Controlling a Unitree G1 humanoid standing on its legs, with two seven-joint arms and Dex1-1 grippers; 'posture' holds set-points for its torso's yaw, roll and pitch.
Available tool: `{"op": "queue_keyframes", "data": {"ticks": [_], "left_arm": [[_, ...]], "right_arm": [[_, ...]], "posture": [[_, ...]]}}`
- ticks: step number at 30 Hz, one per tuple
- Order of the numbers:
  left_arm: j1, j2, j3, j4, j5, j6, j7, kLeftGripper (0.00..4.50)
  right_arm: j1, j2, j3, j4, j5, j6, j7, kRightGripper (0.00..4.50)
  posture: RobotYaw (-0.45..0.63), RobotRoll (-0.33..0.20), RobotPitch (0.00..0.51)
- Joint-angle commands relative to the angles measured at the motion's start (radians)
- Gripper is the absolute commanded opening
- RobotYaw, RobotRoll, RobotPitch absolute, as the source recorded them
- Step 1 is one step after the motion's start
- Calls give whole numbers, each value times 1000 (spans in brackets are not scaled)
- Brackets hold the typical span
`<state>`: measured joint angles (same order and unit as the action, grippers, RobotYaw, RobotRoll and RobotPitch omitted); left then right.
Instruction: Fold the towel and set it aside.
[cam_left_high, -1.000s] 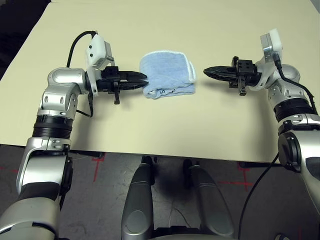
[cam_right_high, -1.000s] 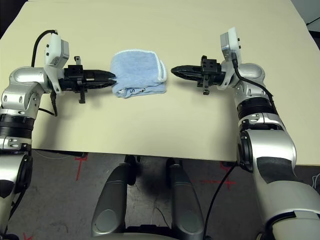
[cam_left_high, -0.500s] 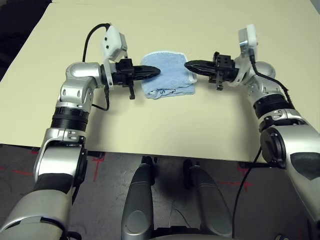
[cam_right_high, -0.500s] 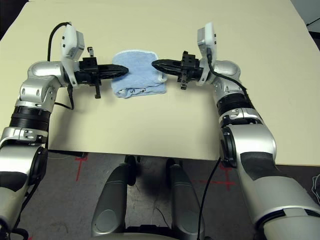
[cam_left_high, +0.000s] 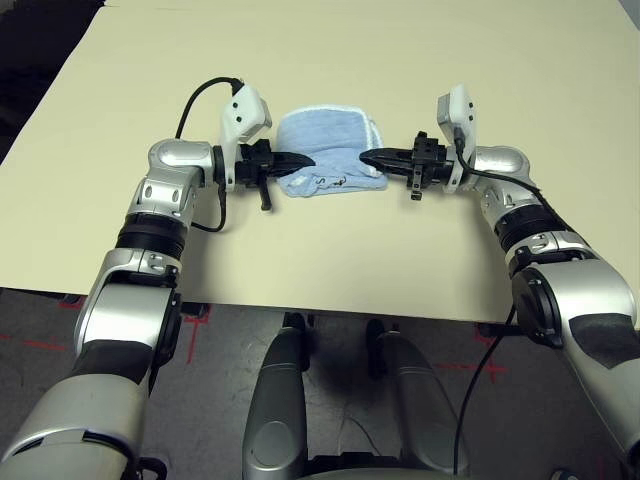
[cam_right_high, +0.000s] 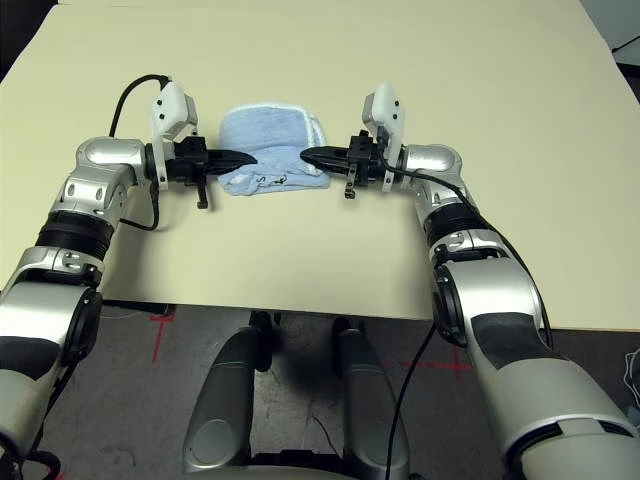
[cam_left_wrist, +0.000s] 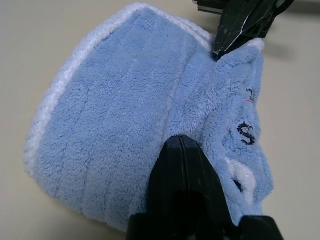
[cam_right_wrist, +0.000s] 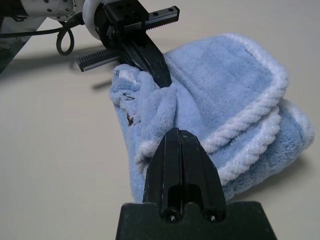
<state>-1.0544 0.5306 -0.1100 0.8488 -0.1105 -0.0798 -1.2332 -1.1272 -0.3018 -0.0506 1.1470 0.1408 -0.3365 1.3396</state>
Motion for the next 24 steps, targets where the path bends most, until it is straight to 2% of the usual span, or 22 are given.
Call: {"op": "queue_keyframes", "data": {"ticks": [1, 10, 18, 24], "left_arm": [[-1, 2, -3, 51, 32, -18, 12, 53], [-40, 6, -2, 110, 33, -61, -54, 53], [-103, -10, 23, 201, 50, -79, 3, 53], [-95, -10, 37, 197, 45, -80, -6, 53]], "right_arm": [[29, -6, 28, 4, -32, 7, 3, 0], [63, 13, 31, -61, -17, 25, 8, 0], [74, 16, 18, -119, 8, 84, -9, 0], [62, -12, 17, -115, 9, 93, -4, 0]], "posture": [[95, 0, 296], [82, 0, 298], [79, 0, 298], [82, 0, 297]]}}
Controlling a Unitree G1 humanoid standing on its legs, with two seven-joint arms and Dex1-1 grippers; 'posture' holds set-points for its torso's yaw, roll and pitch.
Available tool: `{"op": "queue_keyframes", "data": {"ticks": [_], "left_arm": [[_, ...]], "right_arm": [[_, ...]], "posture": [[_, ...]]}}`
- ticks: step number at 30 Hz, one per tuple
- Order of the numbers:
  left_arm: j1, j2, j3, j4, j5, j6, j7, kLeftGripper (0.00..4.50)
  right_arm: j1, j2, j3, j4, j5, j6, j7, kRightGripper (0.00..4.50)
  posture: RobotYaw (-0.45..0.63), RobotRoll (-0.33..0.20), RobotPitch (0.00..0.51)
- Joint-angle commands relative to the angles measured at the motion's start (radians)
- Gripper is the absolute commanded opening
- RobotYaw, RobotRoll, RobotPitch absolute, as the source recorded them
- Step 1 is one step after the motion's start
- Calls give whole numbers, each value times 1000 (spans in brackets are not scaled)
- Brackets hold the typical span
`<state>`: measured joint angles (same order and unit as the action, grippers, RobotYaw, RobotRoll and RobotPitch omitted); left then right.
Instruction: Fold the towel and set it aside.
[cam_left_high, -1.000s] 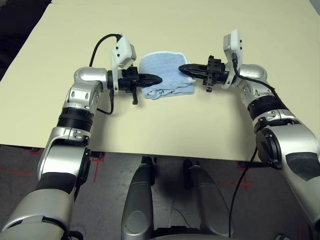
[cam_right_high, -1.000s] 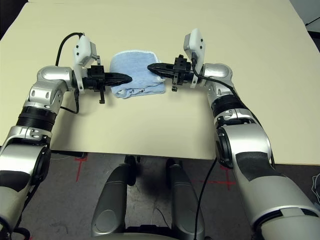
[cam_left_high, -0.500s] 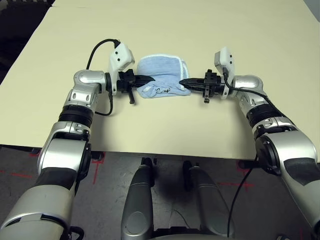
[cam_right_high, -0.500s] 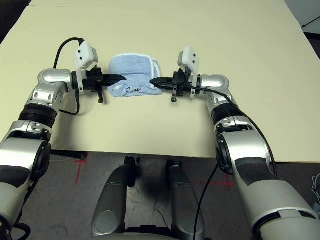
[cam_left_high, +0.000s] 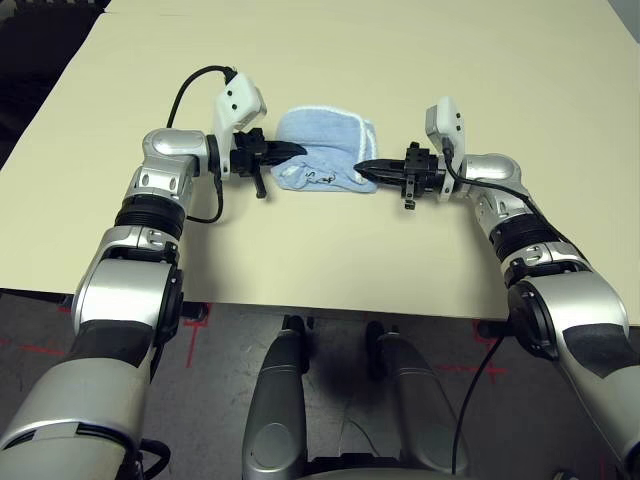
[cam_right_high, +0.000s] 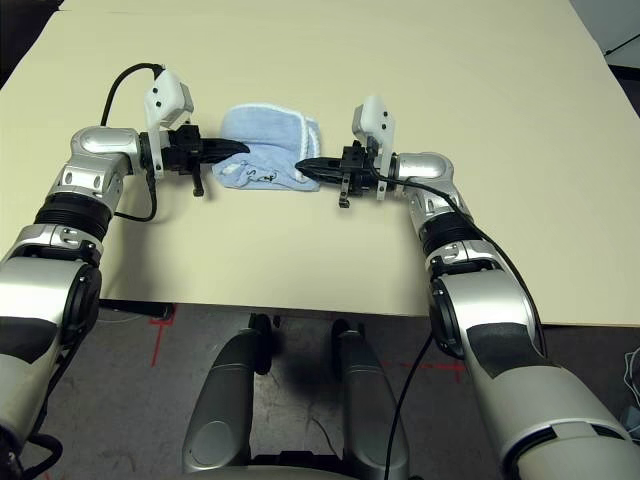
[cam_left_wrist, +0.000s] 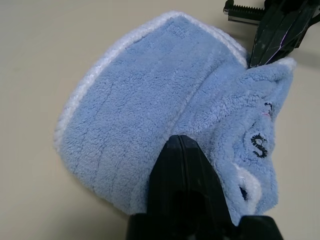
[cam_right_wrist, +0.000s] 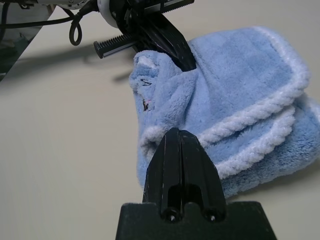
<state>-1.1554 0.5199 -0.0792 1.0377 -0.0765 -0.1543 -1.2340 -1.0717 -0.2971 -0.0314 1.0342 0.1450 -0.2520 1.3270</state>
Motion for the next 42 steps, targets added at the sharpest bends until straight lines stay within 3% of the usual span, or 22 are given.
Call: {"op": "queue_keyframes", "data": {"ticks": [1, 8, 12, 16, 24, 36, 42], "left_arm": [[8, 2, 7, 5, 9, -8, -10, 53], [-23, 20, 57, -40, -51, 17, -114, 53], [-78, 43, 71, -78, -69, 118, -165, 53], [-118, 40, 92, -63, -67, 150, -114, 53], [-125, -14, 67, 101, 42, 69, 159, 53], [-75, -82, 47, 156, 81, 54, 230, 53], [-6, -69, -3, 168, 144, 14, 233, 53]], "right_arm": [[6, -21, -2, -1, 6, 9, 11, 0], [-28, -12, -80, -50, 125, 94, 49, 0], [-78, -1, -130, -41, 170, 98, 11, 0], [-109, 6, -118, -3, 136, 69, -71, 0], [-147, 59, -72, 85, 38, 45, -278, 0], [-134, 77, 27, 168, -120, 80, -434, 0], [-89, 70, 63, 188, -172, 69, -463, 0]], "posture": [[82, 0, 297], [80, 0, 295], [82, 0, 295], [88, 0, 296], [95, 0, 309], [84, 0, 317], [74, 0, 322]]}}
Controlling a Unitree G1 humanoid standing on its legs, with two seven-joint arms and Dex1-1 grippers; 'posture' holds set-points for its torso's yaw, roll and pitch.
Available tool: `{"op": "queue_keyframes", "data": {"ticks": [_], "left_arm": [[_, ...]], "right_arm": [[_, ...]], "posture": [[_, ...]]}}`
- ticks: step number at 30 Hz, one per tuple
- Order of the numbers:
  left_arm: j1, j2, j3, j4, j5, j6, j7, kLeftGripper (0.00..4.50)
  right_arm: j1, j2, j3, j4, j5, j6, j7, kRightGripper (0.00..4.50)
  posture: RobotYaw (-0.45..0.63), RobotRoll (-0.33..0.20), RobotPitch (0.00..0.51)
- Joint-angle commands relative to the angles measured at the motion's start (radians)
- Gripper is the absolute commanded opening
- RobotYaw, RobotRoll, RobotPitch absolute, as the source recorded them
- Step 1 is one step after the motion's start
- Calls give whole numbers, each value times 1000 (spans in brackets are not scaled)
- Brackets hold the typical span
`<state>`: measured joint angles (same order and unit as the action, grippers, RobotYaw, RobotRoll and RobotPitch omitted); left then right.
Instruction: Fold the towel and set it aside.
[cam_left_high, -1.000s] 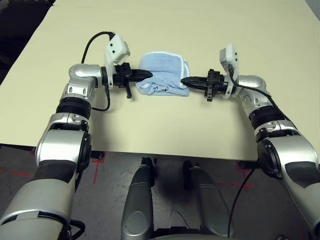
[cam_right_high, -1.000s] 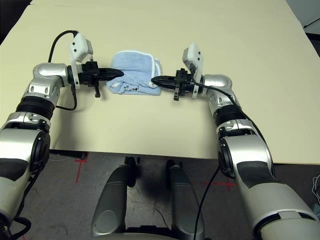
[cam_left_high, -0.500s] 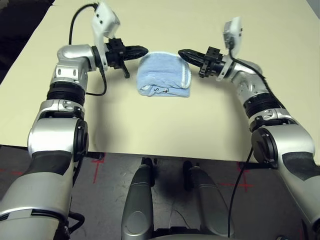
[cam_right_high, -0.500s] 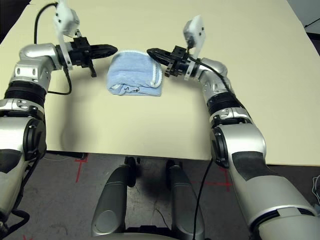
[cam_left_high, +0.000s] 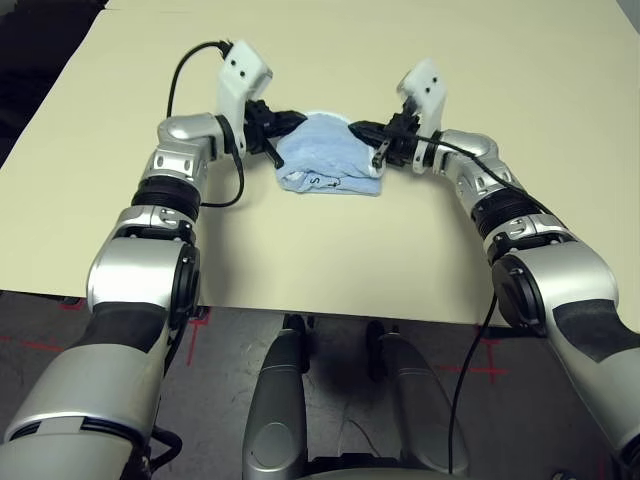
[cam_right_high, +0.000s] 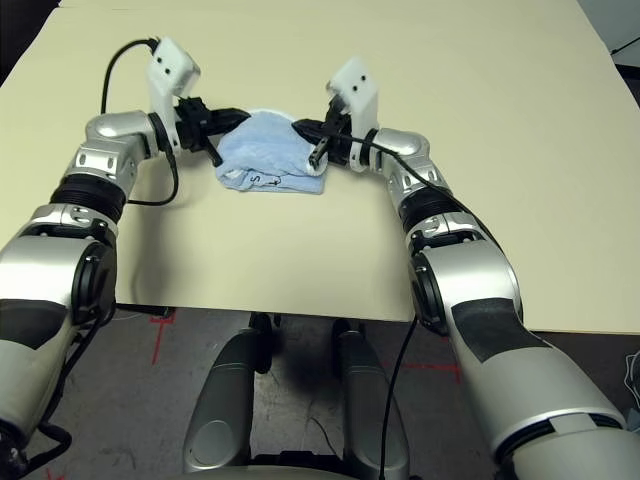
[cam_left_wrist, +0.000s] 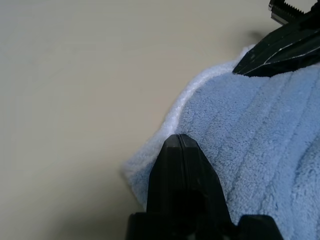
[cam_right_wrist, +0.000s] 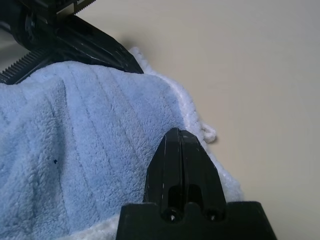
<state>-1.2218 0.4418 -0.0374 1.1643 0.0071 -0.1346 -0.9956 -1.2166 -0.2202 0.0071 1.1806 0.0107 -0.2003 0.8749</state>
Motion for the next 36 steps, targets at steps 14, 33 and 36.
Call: {"op": "queue_keyframes", "data": {"ticks": [14, 33, 36], "left_arm": [[60, 56, -22, 42, 52, -35, 8, 53], [269, 164, 94, -532, -218, 71, -326, 53], [365, 204, 95, -652, -253, 95, -373, 580]], "right_arm": [[53, -37, -55, 32, 40, -36, 16, 0], [125, -204, -238, -216, 379, 369, 550, 0], [172, -262, -189, -279, 348, 388, 624, 0]], "posture": [[75, 0, 319], [82, 0, 314], [80, 0, 311]]}}
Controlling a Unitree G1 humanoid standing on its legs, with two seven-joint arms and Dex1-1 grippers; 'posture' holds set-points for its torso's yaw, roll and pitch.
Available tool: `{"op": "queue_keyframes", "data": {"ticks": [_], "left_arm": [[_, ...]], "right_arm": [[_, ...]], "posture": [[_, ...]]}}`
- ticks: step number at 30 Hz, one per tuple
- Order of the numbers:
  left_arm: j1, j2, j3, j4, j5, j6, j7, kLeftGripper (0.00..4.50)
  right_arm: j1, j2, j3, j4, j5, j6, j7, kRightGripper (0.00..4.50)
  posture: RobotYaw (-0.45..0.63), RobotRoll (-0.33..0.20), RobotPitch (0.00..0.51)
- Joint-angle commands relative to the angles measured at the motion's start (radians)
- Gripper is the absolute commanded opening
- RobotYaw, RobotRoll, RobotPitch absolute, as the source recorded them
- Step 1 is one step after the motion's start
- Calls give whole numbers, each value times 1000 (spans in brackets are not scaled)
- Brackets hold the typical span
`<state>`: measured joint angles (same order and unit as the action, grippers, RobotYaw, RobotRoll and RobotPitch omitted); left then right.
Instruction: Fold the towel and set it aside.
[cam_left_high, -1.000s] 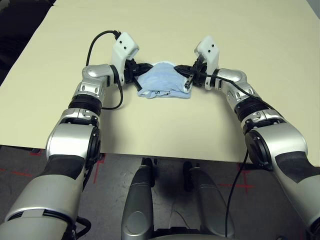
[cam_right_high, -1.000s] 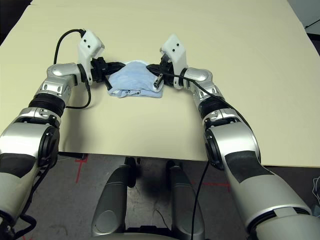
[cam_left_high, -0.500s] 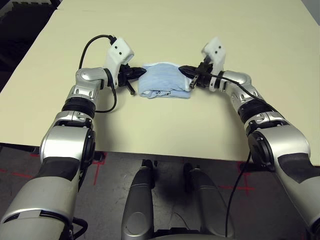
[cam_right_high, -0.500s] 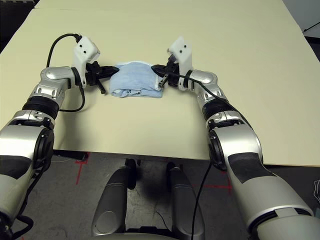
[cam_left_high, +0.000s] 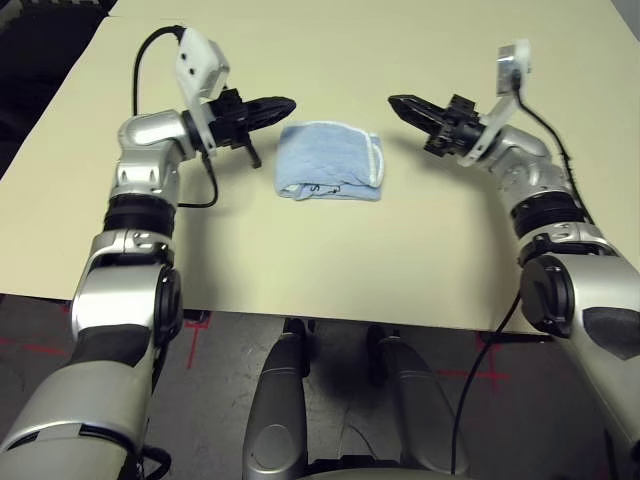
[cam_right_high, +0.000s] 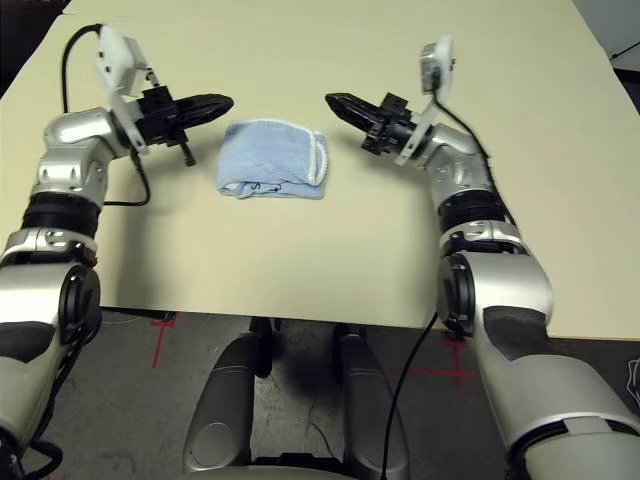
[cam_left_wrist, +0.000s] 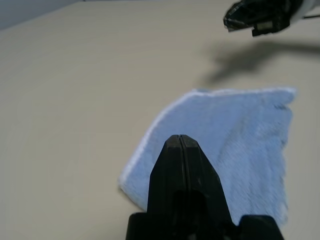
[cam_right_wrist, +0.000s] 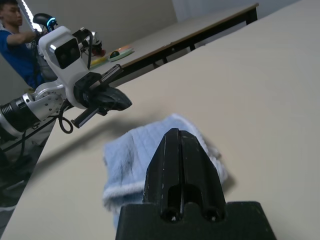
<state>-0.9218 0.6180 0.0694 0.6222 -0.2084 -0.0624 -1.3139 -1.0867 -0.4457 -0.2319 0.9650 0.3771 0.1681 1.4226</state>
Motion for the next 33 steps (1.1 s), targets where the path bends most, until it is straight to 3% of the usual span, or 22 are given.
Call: {"op": "queue_keyframes", "data": {"ticks": [1, 5, 6, 10, 12, 18, 25, 33], "left_arm": [[86, 35, -10, -137, -47, 26, -61, 971], [122, 50, -14, -195, -76, 36, -95, 2387], [123, 52, -17, -200, -81, 44, -101, 2864], [115, 62, -29, -212, -94, 67, -130, 4414], [106, 62, -33, -216, -96, 64, -137, 4500], [93, 60, -41, -233, -101, 68, -137, 4500], [104, 60, -43, -269, -107, 90, -127, 4500], [127, 61, -47, -302, -108, 100, -105, 4500]], "right_arm": [[58, -53, 69, -80, -32, 6, 99, 488], [90, -91, 114, -89, -74, -114, 157, 1778], [91, -97, 121, -83, -78, -127, 165, 2279], [78, -108, 121, -64, -66, -43, 164, 3834], [55, -115, 107, -52, -39, 138, 122, 4461], [-9, -139, 98, 4, -23, 565, -3, 4461], [-45, -79, 50, -1, 32, 808, -164, 4461], [7, 16, -34, -117, 132, 1018, -342, 4461]], "posture": [[80, 0, 311], [76, 0, 311], [75, 0, 311], [72, 0, 308], [72, 0, 307], [80, 0, 307], [95, 0, 310], [112, 0, 302]]}}
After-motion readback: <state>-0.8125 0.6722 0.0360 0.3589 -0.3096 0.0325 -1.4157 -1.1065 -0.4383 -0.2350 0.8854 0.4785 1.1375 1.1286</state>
